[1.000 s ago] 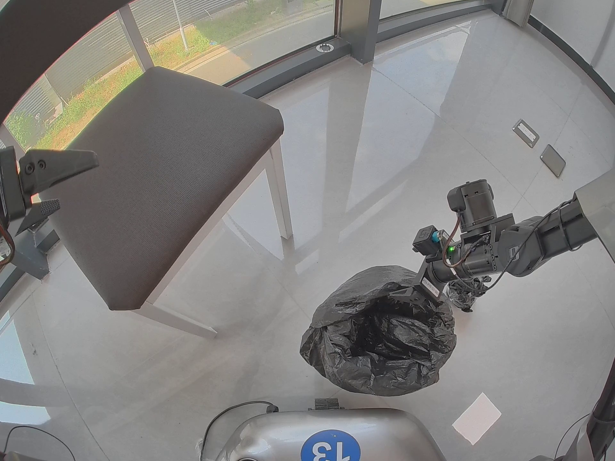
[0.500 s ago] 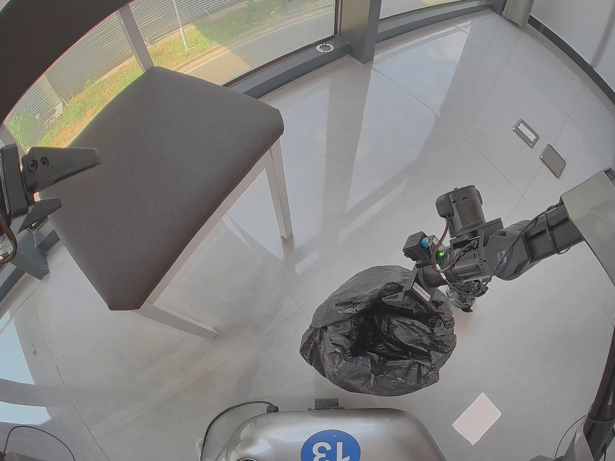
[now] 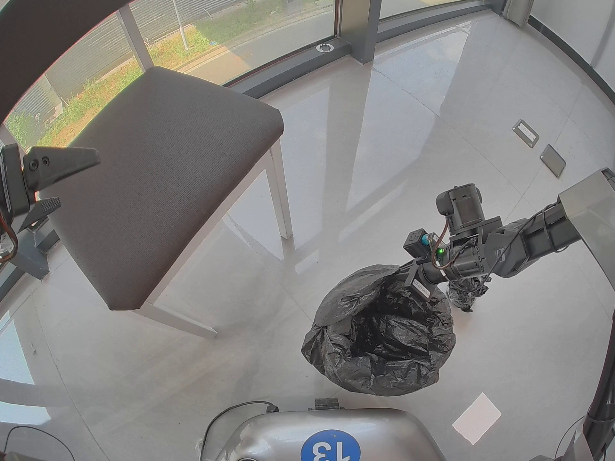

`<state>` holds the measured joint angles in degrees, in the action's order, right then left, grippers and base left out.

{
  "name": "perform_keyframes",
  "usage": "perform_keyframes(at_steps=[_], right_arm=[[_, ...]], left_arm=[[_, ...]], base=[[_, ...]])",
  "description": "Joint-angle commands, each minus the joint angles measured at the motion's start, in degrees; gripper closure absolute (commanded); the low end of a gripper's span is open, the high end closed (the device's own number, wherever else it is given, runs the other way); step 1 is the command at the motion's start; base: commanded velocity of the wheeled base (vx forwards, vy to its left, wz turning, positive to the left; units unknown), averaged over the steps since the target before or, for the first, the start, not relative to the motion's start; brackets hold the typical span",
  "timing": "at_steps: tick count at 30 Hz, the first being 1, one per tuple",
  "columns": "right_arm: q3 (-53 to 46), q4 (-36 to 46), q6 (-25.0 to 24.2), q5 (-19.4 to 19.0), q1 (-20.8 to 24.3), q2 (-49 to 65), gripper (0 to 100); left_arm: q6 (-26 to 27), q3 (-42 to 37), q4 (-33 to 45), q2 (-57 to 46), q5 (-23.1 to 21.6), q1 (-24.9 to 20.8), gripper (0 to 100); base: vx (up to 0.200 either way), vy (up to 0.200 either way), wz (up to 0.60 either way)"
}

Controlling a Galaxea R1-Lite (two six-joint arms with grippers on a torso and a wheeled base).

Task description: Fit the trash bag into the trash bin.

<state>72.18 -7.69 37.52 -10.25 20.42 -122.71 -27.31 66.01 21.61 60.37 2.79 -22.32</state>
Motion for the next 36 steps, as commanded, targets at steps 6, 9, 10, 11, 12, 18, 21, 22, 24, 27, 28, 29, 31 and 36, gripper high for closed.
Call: perform_keyframes(at_steps=[6, 9, 10, 11, 12, 18, 21, 22, 24, 27, 28, 29, 31, 36], right_arm=[[2.0, -0.04, -0.26, -0.03, -0.64, -0.6, 100], [4.81, -0.04, -0.52, 0.06, -1.35, -2.09, 100], [6.57, 0.05, -0.52, 0.06, -1.7, -2.71, 100], [6.75, 0.05, -0.52, -0.03, -1.7, -2.8, 100], [8.94, 0.4, -0.61, -0.03, -1.96, -3.59, 100], [10.26, 1.98, -1.22, -0.03, -2.4, -3.94, 100], [10.35, 2.07, -1.14, -0.03, -2.84, -3.94, 100], [10.44, 2.07, -1.05, -0.03, -3.1, -3.94, 100], [11.23, 2.16, -0.96, 0.06, -3.72, -3.94, 100], [13.86, 3.12, -0.96, 0.06, -4.86, -4.47, 100], [14.66, 3.65, -1.05, 0.06, -5.21, -4.47, 100], [14.66, 3.65, -1.05, 0.06, -5.21, -4.47, 100], [16.33, 4.7, -1.05, 0.06, -6.01, -4.47, 100], [13.69, 5.23, -1.05, -0.03, -6.27, -3.32, 100]], left_arm=[[-0.03, -0.01, 0.01, 0.1, 0.02, 0.0, 0], [-0.03, -0.09, 0.1, -0.07, 0.02, 0.0, 0], [-0.03, -0.36, 0.18, -0.25, 0.02, 0.17, 0], [-0.03, -0.45, 0.18, -0.25, 0.02, 0.17, 0], [-0.03, -0.89, 0.1, -0.43, 0.02, 0.26, 0], [-0.03, -1.06, 0.1, -0.78, 0.02, 0.35, 0], [-0.03, -1.06, 0.01, -0.78, 0.02, 0.35, 0], [-0.03, -1.06, 0.1, -0.78, 0.02, 0.35, 0], [-0.03, -1.06, 0.01, -0.78, 0.02, 0.44, 0], [-0.03, -1.06, 0.01, -0.78, 0.02, 0.44, 0], [-0.03, -1.06, 0.01, -0.78, 0.02, 0.44, 0], [-0.03, -1.06, 0.01, -0.78, 0.02, 0.44, 0], [-0.03, -1.06, 0.01, -0.78, 0.02, 0.44, 0], [-0.03, -1.06, -0.34, -0.78, -0.07, 0.7, 0]], base=[[0.0, 0.0, 0.0], [0.0, 0.0, 0.0], [0.0, 0.0, 0.0], [0.0, 0.0, 0.0], [0.0, 0.0, 0.0], [0.0, 0.0, 0.0], [0.0, 0.0, 0.0], [0.0, 0.0, 0.0], [0.0, 0.0, 0.0], [0.0, 0.0, 0.0], [0.0, 0.0, 0.0], [0.0, 0.0, 0.0], [0.0, 0.0, 0.0], [0.0, 0.0, 0.0]])
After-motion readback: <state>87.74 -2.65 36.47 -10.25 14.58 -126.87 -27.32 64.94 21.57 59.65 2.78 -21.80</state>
